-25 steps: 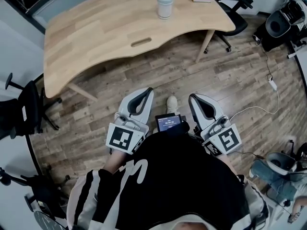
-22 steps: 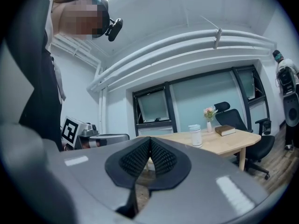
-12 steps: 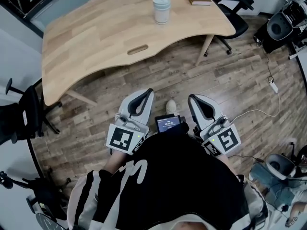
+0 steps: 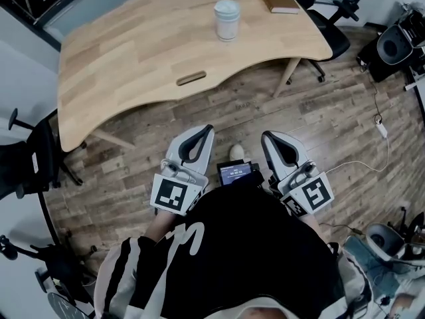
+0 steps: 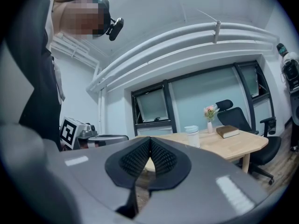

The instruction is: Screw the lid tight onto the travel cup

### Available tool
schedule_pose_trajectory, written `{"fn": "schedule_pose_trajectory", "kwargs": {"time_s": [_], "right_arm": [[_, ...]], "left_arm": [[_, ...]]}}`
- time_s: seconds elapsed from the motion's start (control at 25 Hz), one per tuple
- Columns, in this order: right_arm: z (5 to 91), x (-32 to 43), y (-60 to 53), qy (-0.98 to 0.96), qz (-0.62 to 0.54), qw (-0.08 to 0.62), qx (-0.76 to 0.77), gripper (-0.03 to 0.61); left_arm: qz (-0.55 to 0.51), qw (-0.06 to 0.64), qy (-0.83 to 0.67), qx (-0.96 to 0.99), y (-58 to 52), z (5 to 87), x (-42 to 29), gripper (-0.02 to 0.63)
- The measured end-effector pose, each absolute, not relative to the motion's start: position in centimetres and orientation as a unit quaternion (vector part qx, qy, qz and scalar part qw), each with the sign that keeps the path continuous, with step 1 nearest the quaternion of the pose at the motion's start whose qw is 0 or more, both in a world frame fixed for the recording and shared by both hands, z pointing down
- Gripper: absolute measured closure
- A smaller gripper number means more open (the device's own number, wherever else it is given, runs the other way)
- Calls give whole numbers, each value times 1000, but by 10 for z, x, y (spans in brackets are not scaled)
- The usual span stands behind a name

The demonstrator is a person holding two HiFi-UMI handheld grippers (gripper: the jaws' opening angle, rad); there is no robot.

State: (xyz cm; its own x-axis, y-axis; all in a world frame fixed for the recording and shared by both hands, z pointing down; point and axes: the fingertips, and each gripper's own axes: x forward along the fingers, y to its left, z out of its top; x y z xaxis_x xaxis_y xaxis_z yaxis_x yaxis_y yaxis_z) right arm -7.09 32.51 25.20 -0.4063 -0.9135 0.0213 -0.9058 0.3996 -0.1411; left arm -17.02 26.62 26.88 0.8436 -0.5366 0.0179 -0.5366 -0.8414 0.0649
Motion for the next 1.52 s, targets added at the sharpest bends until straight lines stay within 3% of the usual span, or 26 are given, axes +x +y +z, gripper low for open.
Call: {"fn": "schedule_pose_trajectory", "kwargs": {"time_s": [1.52], "right_arm": [[242,-1,193,846,-82,48,-525,583]], "left_arm": [[13,30,-293,955,145,259,-98,615]]}}
